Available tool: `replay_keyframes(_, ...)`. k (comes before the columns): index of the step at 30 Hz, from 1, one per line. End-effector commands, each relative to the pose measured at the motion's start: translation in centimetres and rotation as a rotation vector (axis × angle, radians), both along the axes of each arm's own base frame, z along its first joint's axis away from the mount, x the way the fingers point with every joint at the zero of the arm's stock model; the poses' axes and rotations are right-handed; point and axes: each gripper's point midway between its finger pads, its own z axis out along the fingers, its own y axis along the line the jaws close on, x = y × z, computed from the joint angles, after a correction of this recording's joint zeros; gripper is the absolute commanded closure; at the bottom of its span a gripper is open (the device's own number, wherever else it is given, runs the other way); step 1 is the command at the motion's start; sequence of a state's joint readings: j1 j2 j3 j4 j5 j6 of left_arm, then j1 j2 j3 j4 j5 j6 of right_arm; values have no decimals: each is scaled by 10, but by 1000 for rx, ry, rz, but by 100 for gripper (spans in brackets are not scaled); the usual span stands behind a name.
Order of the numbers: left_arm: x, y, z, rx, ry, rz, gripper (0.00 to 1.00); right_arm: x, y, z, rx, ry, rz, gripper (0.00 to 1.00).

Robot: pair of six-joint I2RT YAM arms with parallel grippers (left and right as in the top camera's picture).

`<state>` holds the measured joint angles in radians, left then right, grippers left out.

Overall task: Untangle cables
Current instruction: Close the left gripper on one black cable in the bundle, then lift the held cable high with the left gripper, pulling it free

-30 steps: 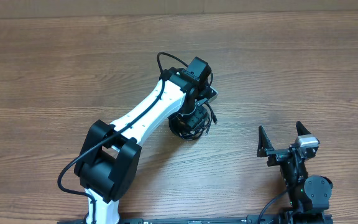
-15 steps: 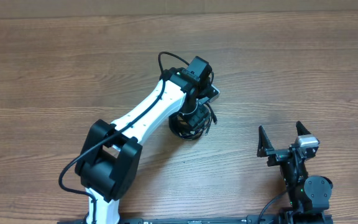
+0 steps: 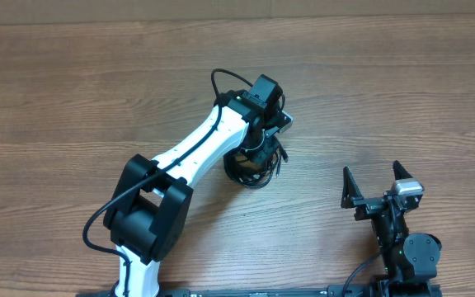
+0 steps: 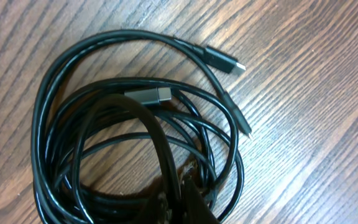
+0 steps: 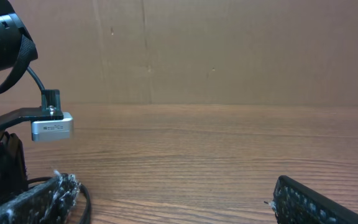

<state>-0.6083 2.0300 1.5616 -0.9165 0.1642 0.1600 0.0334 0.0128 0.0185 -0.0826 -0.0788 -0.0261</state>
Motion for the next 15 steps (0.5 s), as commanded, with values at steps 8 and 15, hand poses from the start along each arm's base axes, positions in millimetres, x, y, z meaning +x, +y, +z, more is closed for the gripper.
replay_keyframes(8,41,-39,128,-211,-163,90,96,0,1,-2,-1,-3,7,0)
replay_keyframes(15,56,-55,251,-431,-373,95,96,0,1,-2,-1,-3,7,0)
